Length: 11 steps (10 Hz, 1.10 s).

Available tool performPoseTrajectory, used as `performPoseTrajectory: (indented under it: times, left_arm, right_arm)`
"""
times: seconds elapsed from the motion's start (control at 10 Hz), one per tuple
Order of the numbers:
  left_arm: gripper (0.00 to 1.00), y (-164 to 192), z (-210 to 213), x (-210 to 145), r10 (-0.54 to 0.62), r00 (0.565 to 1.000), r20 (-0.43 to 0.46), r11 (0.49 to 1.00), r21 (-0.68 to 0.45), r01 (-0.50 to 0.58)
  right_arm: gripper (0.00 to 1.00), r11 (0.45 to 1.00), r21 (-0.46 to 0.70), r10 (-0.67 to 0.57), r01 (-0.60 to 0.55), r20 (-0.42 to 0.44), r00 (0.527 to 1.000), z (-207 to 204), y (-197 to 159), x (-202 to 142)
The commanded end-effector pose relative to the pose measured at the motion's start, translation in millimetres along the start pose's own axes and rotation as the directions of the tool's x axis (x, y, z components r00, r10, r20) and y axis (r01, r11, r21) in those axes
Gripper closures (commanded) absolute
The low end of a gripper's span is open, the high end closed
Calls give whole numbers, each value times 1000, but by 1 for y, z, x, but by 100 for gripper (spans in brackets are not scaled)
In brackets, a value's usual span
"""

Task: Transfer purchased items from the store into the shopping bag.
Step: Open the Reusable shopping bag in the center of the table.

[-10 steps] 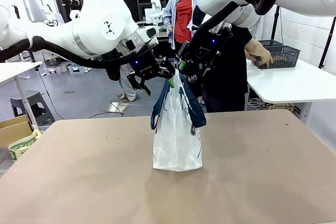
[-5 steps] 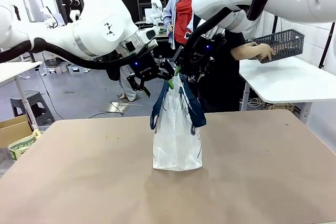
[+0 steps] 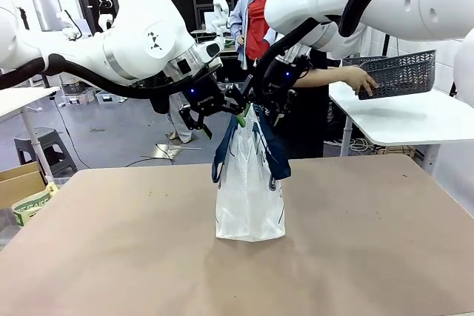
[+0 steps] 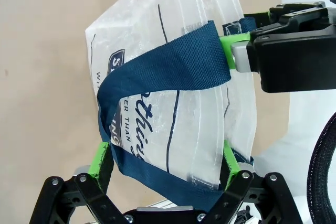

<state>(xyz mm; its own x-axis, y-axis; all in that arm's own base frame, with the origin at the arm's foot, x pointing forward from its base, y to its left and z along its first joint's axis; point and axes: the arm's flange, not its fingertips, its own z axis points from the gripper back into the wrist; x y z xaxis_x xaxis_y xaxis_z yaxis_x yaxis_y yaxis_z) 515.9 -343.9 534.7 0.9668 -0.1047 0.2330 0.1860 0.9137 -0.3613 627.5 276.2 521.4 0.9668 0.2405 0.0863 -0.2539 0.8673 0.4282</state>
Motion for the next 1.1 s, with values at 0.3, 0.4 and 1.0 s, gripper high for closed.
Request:
performPoseTrajectory:
  times: [0.3, 0.4, 1.0]
  left_arm:
    - [0, 1, -3, 0, 1, 1000, -7, 1000, 2, -1]
    - [12, 2, -6, 0, 2, 1000, -12, 1000, 5, -2]
    - [100, 4, -5, 0, 37, 999, -22, 999, -2, -37]
  right_arm:
    - [0, 1000, 0, 0, 0, 0, 1000, 0, 0, 0]
    - [9, 1000, -3, -7, 7, -3, 1000, -1, 1, 0]
    - [100, 999, 30, -15, 17, -69, 998, -10, 6, -15]
